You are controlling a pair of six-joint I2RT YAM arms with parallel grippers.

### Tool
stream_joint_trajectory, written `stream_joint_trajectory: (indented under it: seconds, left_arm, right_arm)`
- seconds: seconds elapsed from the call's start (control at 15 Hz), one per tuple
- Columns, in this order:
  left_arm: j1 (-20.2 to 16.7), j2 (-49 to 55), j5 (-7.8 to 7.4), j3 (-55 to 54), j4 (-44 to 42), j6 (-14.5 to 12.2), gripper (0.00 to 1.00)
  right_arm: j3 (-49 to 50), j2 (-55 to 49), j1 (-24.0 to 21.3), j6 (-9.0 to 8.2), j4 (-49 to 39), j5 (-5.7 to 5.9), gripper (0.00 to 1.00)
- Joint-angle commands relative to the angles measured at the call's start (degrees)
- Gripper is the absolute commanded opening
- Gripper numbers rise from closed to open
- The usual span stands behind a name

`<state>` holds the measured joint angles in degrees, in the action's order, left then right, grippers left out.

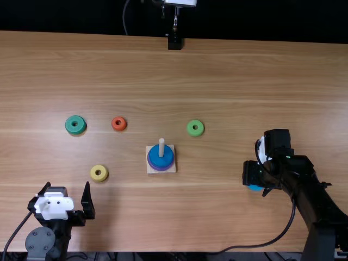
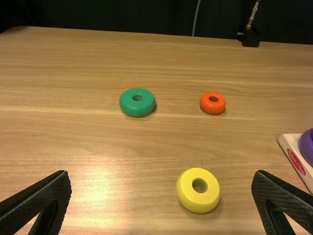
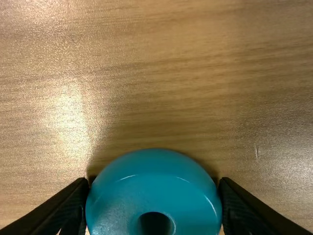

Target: Build the Hanoi tower: stack the rings onto the peg from bottom to top in this color order: purple, dark blue, light blue, dark green, light green, yellow, orange.

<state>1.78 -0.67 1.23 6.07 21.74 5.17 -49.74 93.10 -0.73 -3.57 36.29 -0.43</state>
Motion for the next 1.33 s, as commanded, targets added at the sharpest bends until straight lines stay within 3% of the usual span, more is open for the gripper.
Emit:
stream_joint_trajectory:
  seconds: [0.0,0.27,0.53,0.93,1.27]
  left_arm:
    - [-0.29,0.67,0.14,-6.07,4.74,-0.32,1.00]
    - [-0.29,0.67,0.14,-6.07,4.74,-0.32,1.00]
    - [-0.29,0.67,0.14,-6.07,4.74,-0.32,1.00]
    - [-0.29,0.67,0.14,-6.07,4.74,-0.32,1.00]
    - [-0.29,0.67,0.14,-6.07,4.74,-0.32,1.00]
  right_arm:
    - [0.96,0.86,0.64,-0.75,0.05,0.32,0.00]
    - [0.17,0.42,4.16,-0.12,0.05,0.11,0.00]
    - [-6.95,0.06,10.14,-0.12,3.95,0.22,0.00]
    - [-21.63,-3.80,26.40,-0.12,16.19,0.11,0.00]
    - [-34.99,-3.10,32.64,-0.43,24.73,0.11,0.00]
